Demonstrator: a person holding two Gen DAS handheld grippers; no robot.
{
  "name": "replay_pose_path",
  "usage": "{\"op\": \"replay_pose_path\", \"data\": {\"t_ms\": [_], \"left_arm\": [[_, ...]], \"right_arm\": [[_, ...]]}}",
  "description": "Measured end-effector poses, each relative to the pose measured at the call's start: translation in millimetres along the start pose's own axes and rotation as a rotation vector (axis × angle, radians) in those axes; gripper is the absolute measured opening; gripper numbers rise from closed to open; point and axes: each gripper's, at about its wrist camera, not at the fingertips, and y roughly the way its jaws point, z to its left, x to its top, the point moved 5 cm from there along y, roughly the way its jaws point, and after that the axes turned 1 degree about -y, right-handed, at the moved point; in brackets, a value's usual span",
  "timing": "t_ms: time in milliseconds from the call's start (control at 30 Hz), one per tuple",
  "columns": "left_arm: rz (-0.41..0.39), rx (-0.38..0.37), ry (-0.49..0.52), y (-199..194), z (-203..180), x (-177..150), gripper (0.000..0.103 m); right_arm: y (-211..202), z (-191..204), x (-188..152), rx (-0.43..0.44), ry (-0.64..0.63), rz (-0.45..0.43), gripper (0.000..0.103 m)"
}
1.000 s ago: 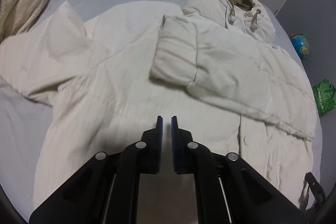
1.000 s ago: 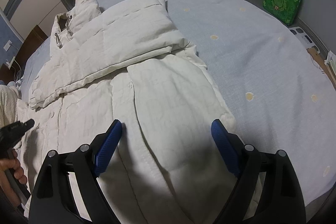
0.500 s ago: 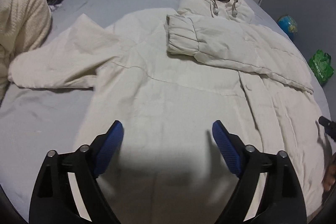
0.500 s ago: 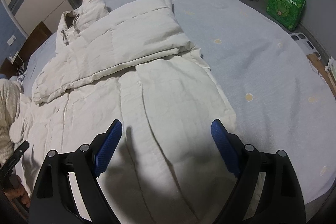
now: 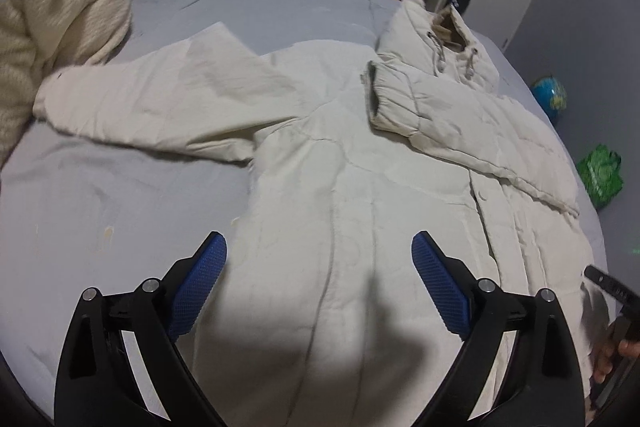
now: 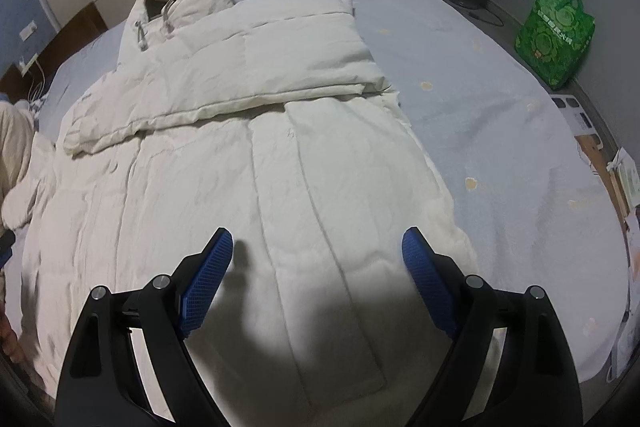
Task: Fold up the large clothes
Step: 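Move the left tool to the other jacket sleeve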
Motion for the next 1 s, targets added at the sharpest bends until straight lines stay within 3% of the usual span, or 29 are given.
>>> {"op": "replay_pose_path", "data": {"t_ms": [233,433,567,700,1000], "left_arm": [[-0.013,-0.024,-0.131,-5,26,9,0.09],[-0.017,0.009,-0.204,-9,66,29,0.09],[-0.015,0.047,-0.227,-5,102,42,0.09],[-0.006,0.064,-0.342,3,153,51,0.09],[0.018,-0.018,-0.562,37,226,58,0.081]], "right_arm": [[-3,18,-7,-0.013,-0.101,0.011,0.083],[-1,20,-8,-0.034,-0.117,0.012,0.083],[-2,27,-9,-0.049,-0.153,-0.002,0.083],[-3,34,-10,-0.056,-0.193,-0.013,0.083],[2,35,-8,-0.062,-0.195,-0.008,0.083]]}}
